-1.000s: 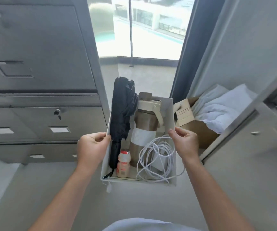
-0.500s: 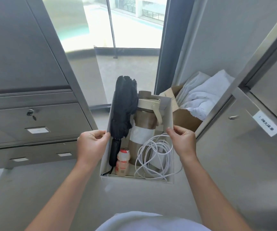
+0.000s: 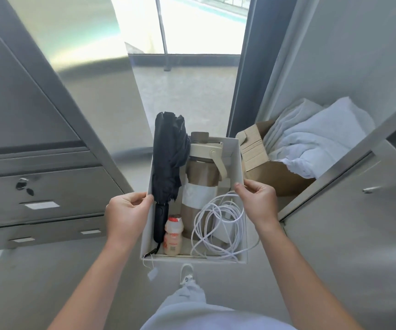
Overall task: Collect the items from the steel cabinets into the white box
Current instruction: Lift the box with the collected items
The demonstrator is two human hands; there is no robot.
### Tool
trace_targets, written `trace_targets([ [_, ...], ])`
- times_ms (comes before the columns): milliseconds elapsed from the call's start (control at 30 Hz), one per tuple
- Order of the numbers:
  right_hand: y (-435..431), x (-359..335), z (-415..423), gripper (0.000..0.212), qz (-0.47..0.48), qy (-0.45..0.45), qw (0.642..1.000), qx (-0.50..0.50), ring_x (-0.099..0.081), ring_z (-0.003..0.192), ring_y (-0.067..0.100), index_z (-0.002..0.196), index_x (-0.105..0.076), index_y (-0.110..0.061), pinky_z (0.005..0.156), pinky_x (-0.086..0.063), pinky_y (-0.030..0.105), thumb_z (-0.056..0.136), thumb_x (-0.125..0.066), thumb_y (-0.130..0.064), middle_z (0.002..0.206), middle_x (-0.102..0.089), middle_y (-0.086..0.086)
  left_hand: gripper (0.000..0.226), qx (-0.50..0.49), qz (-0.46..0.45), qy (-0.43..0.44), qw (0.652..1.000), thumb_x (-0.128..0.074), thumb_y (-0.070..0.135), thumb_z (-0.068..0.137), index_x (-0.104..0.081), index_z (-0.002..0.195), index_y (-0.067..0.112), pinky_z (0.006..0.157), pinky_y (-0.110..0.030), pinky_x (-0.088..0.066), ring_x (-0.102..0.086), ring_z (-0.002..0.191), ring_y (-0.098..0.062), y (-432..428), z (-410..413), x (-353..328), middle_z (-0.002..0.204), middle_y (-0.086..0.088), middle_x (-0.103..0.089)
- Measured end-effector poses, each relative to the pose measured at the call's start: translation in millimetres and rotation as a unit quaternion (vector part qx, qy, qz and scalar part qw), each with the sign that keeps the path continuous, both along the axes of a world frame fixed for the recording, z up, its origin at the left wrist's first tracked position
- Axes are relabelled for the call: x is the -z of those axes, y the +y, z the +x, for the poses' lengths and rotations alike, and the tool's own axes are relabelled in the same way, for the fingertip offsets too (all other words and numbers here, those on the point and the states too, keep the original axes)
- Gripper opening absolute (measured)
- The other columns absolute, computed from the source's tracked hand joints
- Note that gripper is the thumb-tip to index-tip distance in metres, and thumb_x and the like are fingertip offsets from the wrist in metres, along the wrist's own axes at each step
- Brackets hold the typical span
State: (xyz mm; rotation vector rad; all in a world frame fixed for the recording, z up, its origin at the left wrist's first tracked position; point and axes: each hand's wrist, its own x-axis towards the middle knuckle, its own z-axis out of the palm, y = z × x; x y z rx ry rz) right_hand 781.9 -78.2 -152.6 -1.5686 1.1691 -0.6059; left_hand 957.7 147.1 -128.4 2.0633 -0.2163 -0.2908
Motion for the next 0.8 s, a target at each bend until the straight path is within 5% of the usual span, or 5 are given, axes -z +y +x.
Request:
trace_targets([
  [133,-37.6,-2.4,35.3,0.033,-0.009,0.002,1.000,0.016,-0.066,0.085,-0.011,0.120,-0.076,-0.013,0.077,-0.053,0.012,0.089,-0.077,-0.027,0.090,-0.071,-0.023,0.011,0.018,-0.005,0.011,1.000,-0.077,0.023,0.083,-0.080,0.092,0.017,0.078,-0.025,-0.052,-0.069,0.081,-0.001,-44.3,41.3,1.0,0.080,0.012,-0.074],
  [300,-88.0,-1.8,69.6,0.037,-0.006,0.006,1.000,0.031,-0.064,0.088,-0.008,0.124,-0.073,-0.012,0.077,-0.049,0.012,0.090,-0.077,-0.027,0.110,-0.075,-0.011,0.014,0.036,-0.002,0.013,0.999,-0.078,0.029,0.083,-0.080,0.093,0.021,0.075,-0.024,-0.052,-0.070,0.083,-0.003,-99.3,82.7,2.3,0.083,0.013,-0.076],
  [467,-154.2,20.6,108.7,0.036,0.020,0.023,0.999,0.017,-0.064,0.078,-0.013,0.123,-0.073,-0.011,0.072,-0.050,0.008,0.091,-0.077,-0.026,0.087,-0.067,-0.026,0.012,0.028,0.026,0.023,0.999,-0.077,0.030,0.083,-0.080,0.093,0.024,0.074,-0.023,-0.052,-0.069,0.084,0.001,-161.8,117.2,22.6,0.082,0.018,-0.074],
  [633,-224.6,48.7,157.4,0.037,0.044,0.034,0.998,-0.023,-0.062,0.080,-0.012,0.124,-0.073,-0.013,0.074,-0.048,0.008,0.090,-0.077,-0.029,0.090,-0.069,-0.024,0.005,-0.015,0.037,0.032,0.999,-0.079,0.032,0.082,-0.079,0.086,0.029,0.071,-0.018,-0.050,-0.067,0.079,0.009,-218.2,146.8,51.9,0.074,0.026,-0.072],
  [800,-273.6,69.3,212.8,0.036,0.063,0.054,0.995,-0.048,-0.068,0.095,-0.001,0.120,-0.076,-0.016,0.094,-0.056,0.031,0.088,-0.078,-0.031,0.108,-0.078,-0.008,0.004,-0.056,0.040,0.065,0.996,-0.077,0.028,0.084,-0.080,0.086,0.028,0.076,-0.022,-0.052,-0.069,0.084,0.003,-258.1,181.7,75.9,0.082,0.018,-0.076],
])
